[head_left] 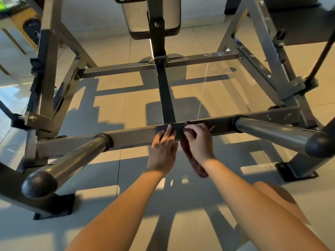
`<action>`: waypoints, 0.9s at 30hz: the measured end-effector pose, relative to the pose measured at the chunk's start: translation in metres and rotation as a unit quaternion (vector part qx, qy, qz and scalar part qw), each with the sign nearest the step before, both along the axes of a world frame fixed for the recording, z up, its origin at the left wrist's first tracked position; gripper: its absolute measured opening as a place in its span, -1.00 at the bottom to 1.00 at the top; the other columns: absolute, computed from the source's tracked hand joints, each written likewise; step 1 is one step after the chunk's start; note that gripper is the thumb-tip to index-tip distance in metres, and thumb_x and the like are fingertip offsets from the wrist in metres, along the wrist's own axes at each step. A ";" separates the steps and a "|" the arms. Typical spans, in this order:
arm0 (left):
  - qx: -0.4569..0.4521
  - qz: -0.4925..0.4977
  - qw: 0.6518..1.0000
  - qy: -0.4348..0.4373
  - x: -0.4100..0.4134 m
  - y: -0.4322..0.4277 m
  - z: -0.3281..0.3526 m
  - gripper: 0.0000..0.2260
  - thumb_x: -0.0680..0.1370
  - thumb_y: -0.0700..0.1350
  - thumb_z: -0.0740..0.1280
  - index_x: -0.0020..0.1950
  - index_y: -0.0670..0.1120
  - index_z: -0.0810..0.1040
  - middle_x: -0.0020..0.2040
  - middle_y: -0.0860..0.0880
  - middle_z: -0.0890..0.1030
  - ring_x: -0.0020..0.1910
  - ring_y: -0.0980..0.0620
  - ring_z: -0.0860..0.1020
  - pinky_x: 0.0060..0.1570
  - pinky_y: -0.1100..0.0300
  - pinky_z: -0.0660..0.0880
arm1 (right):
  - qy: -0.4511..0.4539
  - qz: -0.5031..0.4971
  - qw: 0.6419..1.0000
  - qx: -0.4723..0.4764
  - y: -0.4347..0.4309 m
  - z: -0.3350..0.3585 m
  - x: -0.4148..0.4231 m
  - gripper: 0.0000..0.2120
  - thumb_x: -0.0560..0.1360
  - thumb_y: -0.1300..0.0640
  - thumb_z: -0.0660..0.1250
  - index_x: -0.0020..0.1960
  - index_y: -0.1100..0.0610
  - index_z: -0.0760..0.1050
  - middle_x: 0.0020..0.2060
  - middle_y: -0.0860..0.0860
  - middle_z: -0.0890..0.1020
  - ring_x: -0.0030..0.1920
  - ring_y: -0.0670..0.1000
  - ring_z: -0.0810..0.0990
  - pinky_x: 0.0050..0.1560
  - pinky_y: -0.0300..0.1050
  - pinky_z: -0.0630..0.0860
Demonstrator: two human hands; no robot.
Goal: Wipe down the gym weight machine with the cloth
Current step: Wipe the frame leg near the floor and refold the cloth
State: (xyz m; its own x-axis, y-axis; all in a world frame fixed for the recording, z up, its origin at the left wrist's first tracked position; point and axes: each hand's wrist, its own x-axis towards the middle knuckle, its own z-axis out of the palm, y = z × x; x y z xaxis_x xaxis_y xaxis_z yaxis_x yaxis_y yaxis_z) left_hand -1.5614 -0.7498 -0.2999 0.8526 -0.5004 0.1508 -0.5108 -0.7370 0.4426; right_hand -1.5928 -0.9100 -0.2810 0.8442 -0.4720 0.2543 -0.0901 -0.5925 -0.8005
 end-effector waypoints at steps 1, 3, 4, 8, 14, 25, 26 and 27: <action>0.000 0.000 1.000 -0.002 -0.001 -0.001 0.000 -0.45 0.67 0.13 -0.06 0.55 -0.09 0.37 0.63 0.01 0.19 0.56 -0.13 0.18 0.42 -0.15 0.39 | 0.003 -0.019 1.000 -0.002 -0.013 0.000 -0.002 -0.86 0.54 0.23 0.42 0.08 0.14 0.66 0.05 0.06 0.61 0.09 0.06 0.59 0.10 -0.28 0.36; 0.003 0.000 1.000 -0.001 -0.003 -0.002 0.000 -0.43 0.66 0.15 -0.11 0.56 -0.07 0.35 0.64 0.03 0.15 0.58 -0.11 0.12 0.46 -0.13 0.34 | 0.007 -0.083 0.996 0.014 -0.036 -0.002 -0.006 -0.85 0.54 0.23 0.42 0.10 0.17 0.66 0.06 0.13 0.63 0.10 0.14 0.59 0.06 -0.32 0.30; 0.002 0.004 1.000 -0.001 -0.004 -0.003 0.000 -0.43 0.66 0.16 -0.12 0.56 -0.06 0.34 0.64 0.03 0.14 0.59 -0.11 0.11 0.48 -0.12 0.32 | 0.010 -0.116 0.993 0.025 -0.040 -0.003 -0.006 -0.84 0.54 0.22 0.42 0.11 0.19 0.66 0.06 0.15 0.63 0.10 0.16 0.59 0.05 -0.33 0.29; 0.001 0.023 1.000 0.005 -0.007 -0.009 0.003 -0.49 0.68 0.12 -0.07 0.57 -0.02 0.32 0.64 0.05 0.15 0.60 -0.13 0.09 0.49 -0.13 0.28 | -0.005 -0.067 0.997 0.032 0.005 -0.004 0.002 -0.90 0.54 0.23 0.41 0.05 0.15 0.63 0.00 0.08 0.62 0.04 0.09 0.59 0.06 -0.23 0.37; 0.041 0.011 0.999 0.005 -0.007 -0.009 0.009 -0.41 0.64 0.18 -0.16 0.61 0.01 0.23 0.65 0.11 0.05 0.60 -0.08 0.00 0.53 -0.04 0.16 | 0.017 -0.015 0.998 0.054 -0.002 -0.004 -0.002 -0.80 0.49 0.22 0.47 -0.08 0.08 0.44 -0.19 -0.02 0.58 -0.16 0.02 0.56 -0.12 -0.11 0.48; -0.020 -0.011 1.000 -0.014 -0.004 -0.001 -0.007 -0.47 0.68 0.10 -0.06 0.55 -0.09 0.37 0.60 -0.01 0.26 0.59 -0.11 0.16 0.52 -0.08 0.27 | 0.021 0.025 0.997 0.064 0.024 -0.006 -0.001 -0.90 0.52 0.20 0.45 -0.06 0.03 0.56 -0.08 -0.05 0.65 -0.03 -0.05 0.60 0.06 -0.06 0.58; -0.017 -0.016 0.999 -0.023 -0.002 0.001 -0.009 -0.49 0.69 0.09 -0.04 0.55 -0.10 0.37 0.60 -0.01 0.26 0.58 -0.12 0.18 0.50 -0.10 0.29 | 0.029 0.029 0.997 0.067 0.019 -0.005 -0.001 -0.90 0.50 0.20 0.46 -0.08 0.05 0.57 -0.09 -0.04 0.65 -0.05 -0.03 0.61 0.04 -0.03 0.59; -0.014 -0.020 0.999 -0.030 -0.001 0.004 -0.010 -0.50 0.69 0.08 -0.02 0.55 -0.10 0.37 0.60 -0.01 0.26 0.57 -0.11 0.20 0.48 -0.10 0.31 | 0.030 0.021 0.997 0.063 0.010 -0.004 -0.003 -0.90 0.49 0.21 0.48 -0.09 0.08 0.57 -0.11 -0.04 0.65 -0.07 -0.02 0.61 0.03 -0.03 0.57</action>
